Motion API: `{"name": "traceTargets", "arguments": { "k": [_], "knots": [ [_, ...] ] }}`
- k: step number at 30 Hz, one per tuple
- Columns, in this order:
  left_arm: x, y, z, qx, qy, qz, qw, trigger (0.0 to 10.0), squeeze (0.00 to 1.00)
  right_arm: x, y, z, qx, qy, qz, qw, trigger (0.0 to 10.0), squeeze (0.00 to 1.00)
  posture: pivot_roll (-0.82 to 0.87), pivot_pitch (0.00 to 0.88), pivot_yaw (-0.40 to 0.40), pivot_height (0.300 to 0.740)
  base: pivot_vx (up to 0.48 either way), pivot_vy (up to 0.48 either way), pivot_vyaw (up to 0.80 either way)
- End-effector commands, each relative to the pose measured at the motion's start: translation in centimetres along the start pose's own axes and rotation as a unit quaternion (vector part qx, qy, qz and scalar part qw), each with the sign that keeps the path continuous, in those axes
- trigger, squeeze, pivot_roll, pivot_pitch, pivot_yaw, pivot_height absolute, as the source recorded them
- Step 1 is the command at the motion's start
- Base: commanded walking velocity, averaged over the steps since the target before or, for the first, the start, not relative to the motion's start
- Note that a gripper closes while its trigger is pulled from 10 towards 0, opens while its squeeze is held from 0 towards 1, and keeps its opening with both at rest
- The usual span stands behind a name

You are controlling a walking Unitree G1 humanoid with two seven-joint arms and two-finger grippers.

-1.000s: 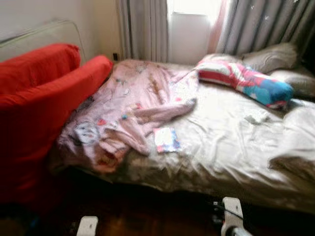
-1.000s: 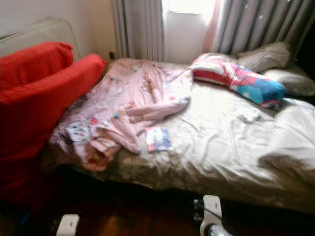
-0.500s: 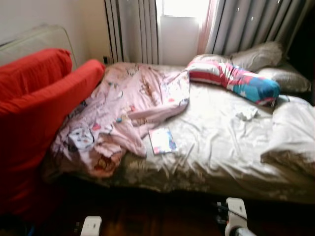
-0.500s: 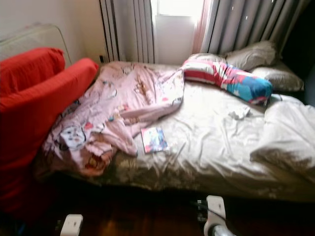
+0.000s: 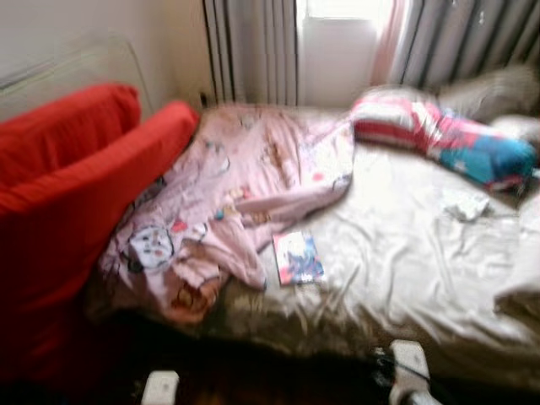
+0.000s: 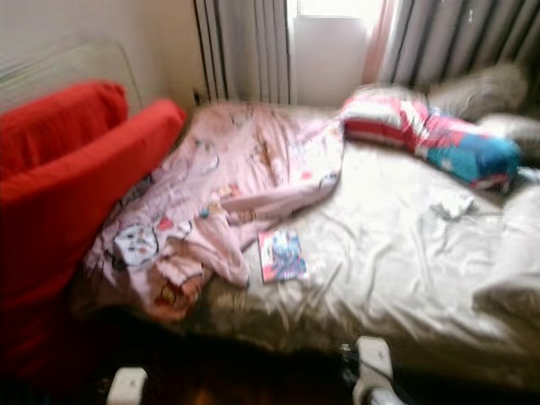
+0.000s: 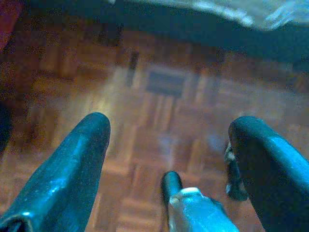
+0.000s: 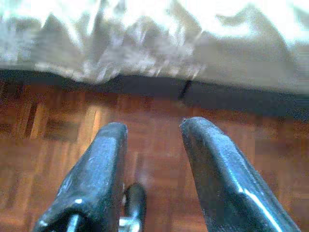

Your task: Clean up the room

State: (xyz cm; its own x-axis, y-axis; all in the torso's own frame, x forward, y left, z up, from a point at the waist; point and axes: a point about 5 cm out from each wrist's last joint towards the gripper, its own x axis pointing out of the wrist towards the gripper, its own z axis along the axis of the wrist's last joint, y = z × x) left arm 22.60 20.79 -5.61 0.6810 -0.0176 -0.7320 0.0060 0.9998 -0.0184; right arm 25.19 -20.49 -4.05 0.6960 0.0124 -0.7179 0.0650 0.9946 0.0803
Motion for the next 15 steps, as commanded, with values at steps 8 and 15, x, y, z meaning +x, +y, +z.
{"name": "traceTargets", "arguments": {
  "k": [8, 15],
  "knots": [
    [-0.27, 0.99, -0.46, 0.000, 0.008, 0.014, 1.000, 10.0, 0.00, 0.15, 0.75, 0.21, -0.003, -0.002, 0.012, 1.000, 10.0, 0.00, -0.01, 0.081, -0.009, 0.740, 0.393, 0.000, 0.42],
    [-0.27, 1.00, -0.43, 0.002, 0.007, 0.014, 1.000, 10.0, 0.00, 0.14, 0.73, 0.17, 0.009, -0.004, 0.009, 1.000, 10.0, 0.00, -0.01, 0.081, -0.009, 0.740, 0.392, 0.000, 0.00]
  ]
}}
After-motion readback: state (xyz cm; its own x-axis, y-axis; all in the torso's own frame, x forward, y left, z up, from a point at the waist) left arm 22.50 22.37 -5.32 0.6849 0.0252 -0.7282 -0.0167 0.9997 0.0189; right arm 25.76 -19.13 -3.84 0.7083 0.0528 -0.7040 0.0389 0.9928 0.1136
